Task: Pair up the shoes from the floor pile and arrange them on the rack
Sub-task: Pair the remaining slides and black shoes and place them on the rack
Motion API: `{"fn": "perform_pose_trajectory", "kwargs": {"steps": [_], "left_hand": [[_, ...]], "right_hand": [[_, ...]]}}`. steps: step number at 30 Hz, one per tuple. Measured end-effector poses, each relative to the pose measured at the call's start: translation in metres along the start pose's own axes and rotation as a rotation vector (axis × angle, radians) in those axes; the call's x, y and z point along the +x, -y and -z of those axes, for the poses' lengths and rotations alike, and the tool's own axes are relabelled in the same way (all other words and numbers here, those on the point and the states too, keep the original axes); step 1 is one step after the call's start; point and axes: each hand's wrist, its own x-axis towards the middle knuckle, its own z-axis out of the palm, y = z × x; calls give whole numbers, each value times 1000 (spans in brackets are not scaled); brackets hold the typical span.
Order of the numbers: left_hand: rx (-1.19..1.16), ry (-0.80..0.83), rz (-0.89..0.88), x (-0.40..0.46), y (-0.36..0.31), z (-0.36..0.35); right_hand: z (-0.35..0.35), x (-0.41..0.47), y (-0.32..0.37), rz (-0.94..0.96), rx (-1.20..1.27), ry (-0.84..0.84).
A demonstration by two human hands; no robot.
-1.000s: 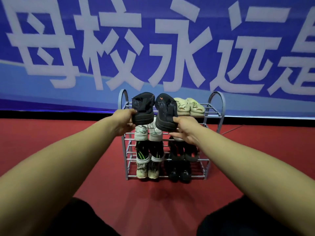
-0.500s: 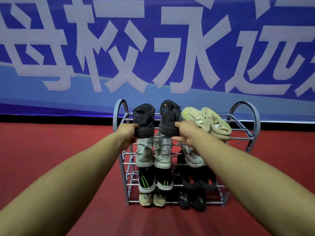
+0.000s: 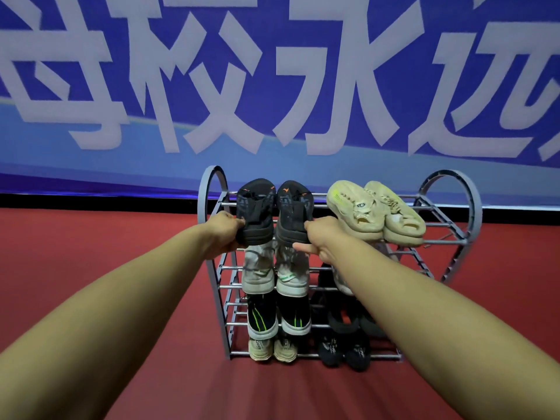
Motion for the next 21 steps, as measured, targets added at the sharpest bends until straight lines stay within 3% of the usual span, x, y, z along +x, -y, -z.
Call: {"fn": "perform_pose_trajectory", "kwargs": {"steps": [7,11,21], "left_hand": [[-103,-97,-45,0,4,-13],[-163,-145,-37,7,9,-17],[-15,-102,-65,16,6,-8]], "right_hand": [[-1,10,1,-50,68,-66],[2,12,1,11,-67,-62],[6,14,-2,63,-143,27]]}}
